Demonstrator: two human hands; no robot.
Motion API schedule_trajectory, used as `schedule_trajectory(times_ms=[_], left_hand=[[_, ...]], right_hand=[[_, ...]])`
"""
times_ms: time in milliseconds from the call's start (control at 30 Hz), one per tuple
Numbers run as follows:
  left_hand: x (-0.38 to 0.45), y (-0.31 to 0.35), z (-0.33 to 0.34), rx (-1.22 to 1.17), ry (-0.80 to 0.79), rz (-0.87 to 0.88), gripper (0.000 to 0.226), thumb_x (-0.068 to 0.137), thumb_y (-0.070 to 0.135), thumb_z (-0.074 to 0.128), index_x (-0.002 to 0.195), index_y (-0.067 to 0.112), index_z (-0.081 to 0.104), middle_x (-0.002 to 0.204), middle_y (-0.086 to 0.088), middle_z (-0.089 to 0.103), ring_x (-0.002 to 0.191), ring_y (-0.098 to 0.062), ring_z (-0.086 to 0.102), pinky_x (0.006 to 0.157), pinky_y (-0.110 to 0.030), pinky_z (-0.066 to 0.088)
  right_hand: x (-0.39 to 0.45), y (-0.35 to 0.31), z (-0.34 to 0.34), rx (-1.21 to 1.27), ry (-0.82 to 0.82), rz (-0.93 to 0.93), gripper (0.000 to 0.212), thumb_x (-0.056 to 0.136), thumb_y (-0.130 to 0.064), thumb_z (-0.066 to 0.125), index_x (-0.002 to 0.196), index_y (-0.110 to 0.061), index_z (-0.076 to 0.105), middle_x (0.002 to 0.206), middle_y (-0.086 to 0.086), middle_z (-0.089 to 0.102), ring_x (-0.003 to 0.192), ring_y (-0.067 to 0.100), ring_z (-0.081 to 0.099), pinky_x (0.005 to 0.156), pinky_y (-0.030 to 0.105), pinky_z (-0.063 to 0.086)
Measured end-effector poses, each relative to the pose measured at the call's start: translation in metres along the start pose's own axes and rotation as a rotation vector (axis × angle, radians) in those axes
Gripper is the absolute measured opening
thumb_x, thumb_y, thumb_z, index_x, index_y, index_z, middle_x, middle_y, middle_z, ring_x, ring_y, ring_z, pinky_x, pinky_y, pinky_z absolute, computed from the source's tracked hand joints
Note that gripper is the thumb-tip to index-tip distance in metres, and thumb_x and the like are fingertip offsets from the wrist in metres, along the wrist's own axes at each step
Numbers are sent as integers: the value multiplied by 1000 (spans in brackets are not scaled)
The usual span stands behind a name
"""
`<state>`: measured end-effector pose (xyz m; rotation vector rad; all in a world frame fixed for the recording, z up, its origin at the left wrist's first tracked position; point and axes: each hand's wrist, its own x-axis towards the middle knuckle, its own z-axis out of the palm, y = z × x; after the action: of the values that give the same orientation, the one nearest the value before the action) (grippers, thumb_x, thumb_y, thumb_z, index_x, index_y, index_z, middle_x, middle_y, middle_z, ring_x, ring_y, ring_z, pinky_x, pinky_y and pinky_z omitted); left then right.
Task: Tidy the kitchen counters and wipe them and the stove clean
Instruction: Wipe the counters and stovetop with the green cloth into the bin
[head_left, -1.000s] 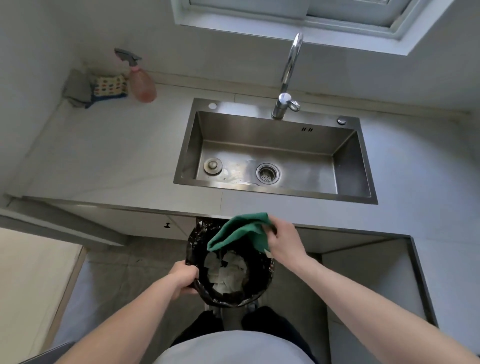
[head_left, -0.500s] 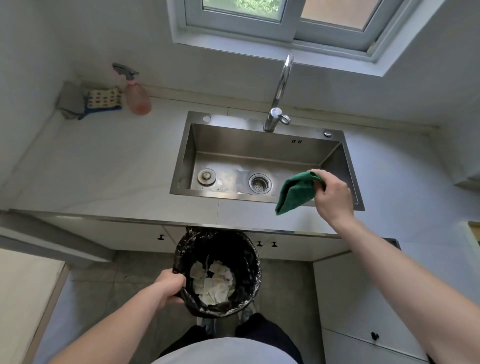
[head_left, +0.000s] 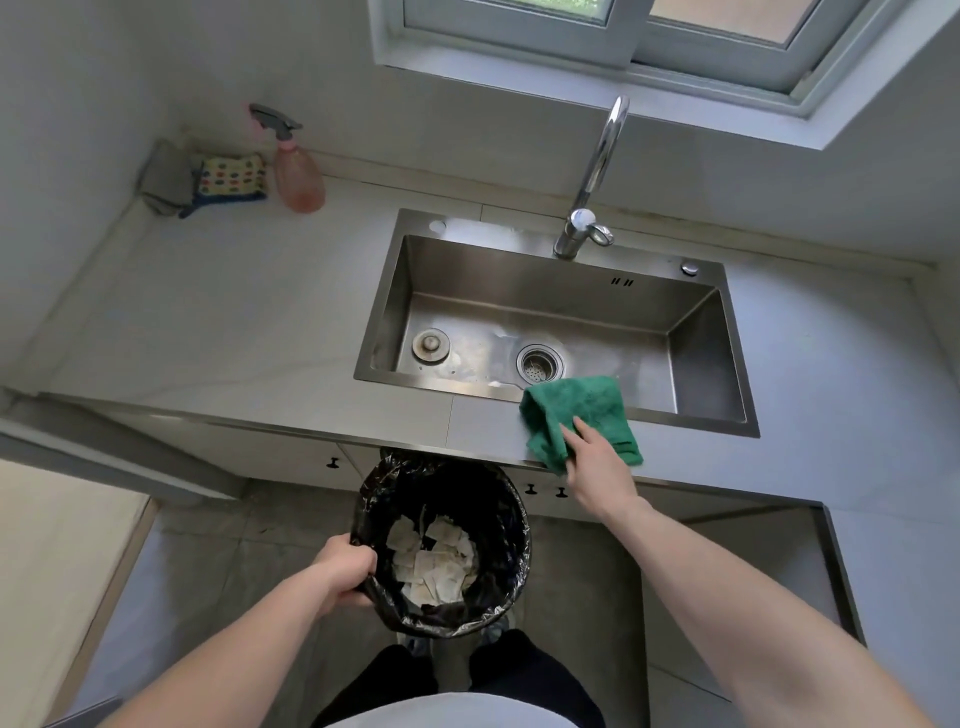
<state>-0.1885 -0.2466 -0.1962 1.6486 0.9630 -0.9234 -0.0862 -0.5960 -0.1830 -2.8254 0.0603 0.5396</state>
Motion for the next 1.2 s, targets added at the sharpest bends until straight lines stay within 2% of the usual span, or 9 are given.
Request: schedule_trajectory(times_ms=[167, 333, 567, 667, 733, 833, 1000, 1133, 1200], left_hand=[[0, 1, 2, -11, 8, -13, 26, 83, -7, 45, 100, 2, 63, 84, -19, 68, 70, -32, 70, 50, -32, 57], [-3, 2, 5, -15, 13, -24, 26, 84, -7, 44, 99, 4, 63, 84, -18, 69, 70, -31, 71, 50, -31, 56], [-2, -1, 12, -42, 31, -46, 25, 81, -7, 45, 95, 4, 63, 78, -18, 70, 68, -31, 72, 60, -38, 63], [-5, 0, 15, -55, 36, -47, 22, 83, -7, 45, 92, 4, 61, 76, -17, 67, 66, -29, 70, 55, -35, 60], [-7, 1, 18, -64, 43, -54, 22, 83, -7, 45, 92, 5, 60, 76, -16, 67, 65, -29, 70, 54, -35, 59], [-6, 0, 19, -74, 56, -60, 21, 82, -7, 46, 89, 6, 60, 76, -16, 67, 66, -30, 70, 57, -38, 61], [-5, -3, 20, -94, 53, -73, 22, 80, -7, 46, 89, 7, 60, 76, -16, 67, 67, -31, 71, 63, -43, 64], [-9, -2, 20, -102, 53, -76, 22, 81, -6, 45, 91, 7, 60, 76, -16, 67, 62, -28, 70, 52, -34, 58], [-10, -3, 19, -106, 47, -79, 22, 81, -7, 45, 90, 7, 60, 75, -15, 67, 62, -29, 70, 52, -34, 58]], right_hand=[[19, -12, -19, 133, 161, 6, 36, 103, -20, 50, 138, -21, 59, 162, -4, 36, 138, 29, 48, 107, 41, 45], [30, -23, -12, -68, -110, -74, 58, 100, -24, 52, 156, -27, 38, 167, 6, 22, 150, 31, 25, 121, 41, 29], [24, -16, -33, -235, -247, -156, 68, 86, -53, 45, 152, -35, 42, 160, 4, 32, 139, 31, 36, 111, 49, 39], [36, -20, -45, -107, -70, -120, 63, 84, -58, 47, 140, -32, 57, 151, 3, 42, 136, 27, 39, 110, 48, 40], [48, -23, -50, -85, -93, -104, 71, 81, -56, 49, 149, -35, 45, 157, 2, 32, 143, 27, 29, 113, 51, 36], [56, -29, -44, -105, -356, -143, 78, 84, -46, 46, 159, -38, 24, 168, 1, 9, 154, 29, 2, 119, 59, 21], [48, -24, -43, 6, -485, -163, 69, 88, -38, 38, 156, -44, 29, 169, -9, 3, 155, 20, -8, 121, 58, 9], [44, -16, -39, 166, -261, -120, 64, 90, -53, 32, 153, -41, 40, 169, -4, 11, 154, 19, 4, 123, 55, 12], [44, -16, -29, 106, -132, -25, 76, 92, -71, 36, 160, -38, 23, 170, -1, 1, 155, 24, 0, 123, 54, 11]])
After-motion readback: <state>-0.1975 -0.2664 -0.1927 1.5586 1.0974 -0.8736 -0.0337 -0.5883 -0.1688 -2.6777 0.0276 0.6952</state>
